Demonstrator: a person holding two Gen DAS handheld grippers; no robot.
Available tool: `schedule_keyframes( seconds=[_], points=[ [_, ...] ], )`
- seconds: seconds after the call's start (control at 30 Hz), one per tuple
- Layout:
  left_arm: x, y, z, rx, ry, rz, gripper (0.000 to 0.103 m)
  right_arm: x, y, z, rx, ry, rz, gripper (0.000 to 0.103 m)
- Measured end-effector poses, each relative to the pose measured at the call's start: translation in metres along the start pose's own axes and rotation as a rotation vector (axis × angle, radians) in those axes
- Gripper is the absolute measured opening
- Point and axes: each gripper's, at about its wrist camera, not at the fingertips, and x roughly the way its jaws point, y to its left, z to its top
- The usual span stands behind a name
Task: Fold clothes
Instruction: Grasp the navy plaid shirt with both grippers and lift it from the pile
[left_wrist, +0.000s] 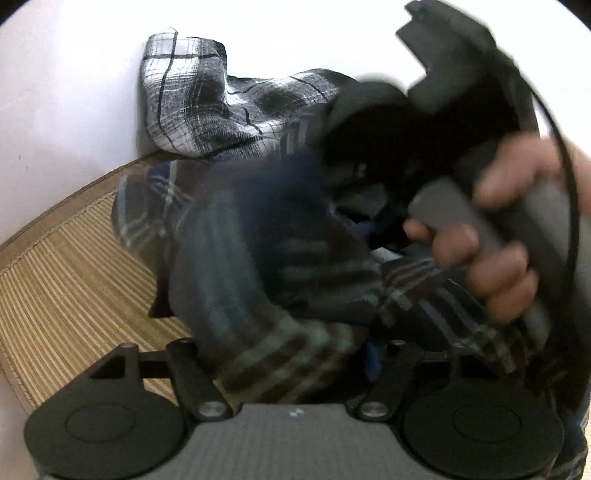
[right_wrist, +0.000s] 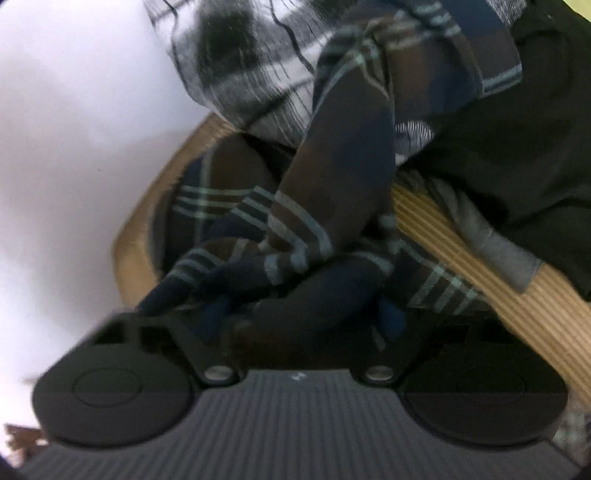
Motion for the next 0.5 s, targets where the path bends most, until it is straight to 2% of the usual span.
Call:
schedule_keyframes(
  seconds=[0.07, 0.1, 0.17, 0.2, 0.27, 0.4, 0.43, 0.5],
  points=[
    [-0.004, -0.001, 0.0, 0.01, -0.015, -0.009, 0.063, -0.01, -0.003, -0.009, 0.001, -0.057, 0.042, 0.029],
    [-0.012, -0.005, 0.001, 0.029, -0.04, -0.02, 0.059, -0.022, -0.008, -0.014, 0.021, -0.095, 0.094, 0.028],
    [-0.033, -0.016, 0.006, 0.072, -0.107, -0.05, 0.058, -0.056, -0.019, -0.025, 0.066, -0.184, 0.216, 0.025],
    [-0.047, -0.024, 0.01, 0.094, -0.152, -0.08, 0.058, -0.08, -0.026, -0.034, 0.084, -0.244, 0.285, 0.025],
    [-0.076, -0.051, 0.017, 0.145, -0.226, -0.155, 0.058, -0.127, -0.038, -0.054, 0.103, -0.357, 0.367, 0.024],
    [-0.123, -0.11, 0.023, 0.252, -0.33, -0.288, 0.058, -0.219, -0.079, -0.11, 0.172, -0.566, 0.436, 0.024],
    [-0.134, -0.126, 0.024, 0.279, -0.354, -0.323, 0.061, -0.24, -0.092, -0.127, 0.195, -0.614, 0.445, 0.024],
    [-0.153, -0.168, 0.014, 0.361, -0.374, -0.421, 0.064, -0.281, -0.116, -0.165, 0.227, -0.712, 0.418, 0.024]
  ],
)
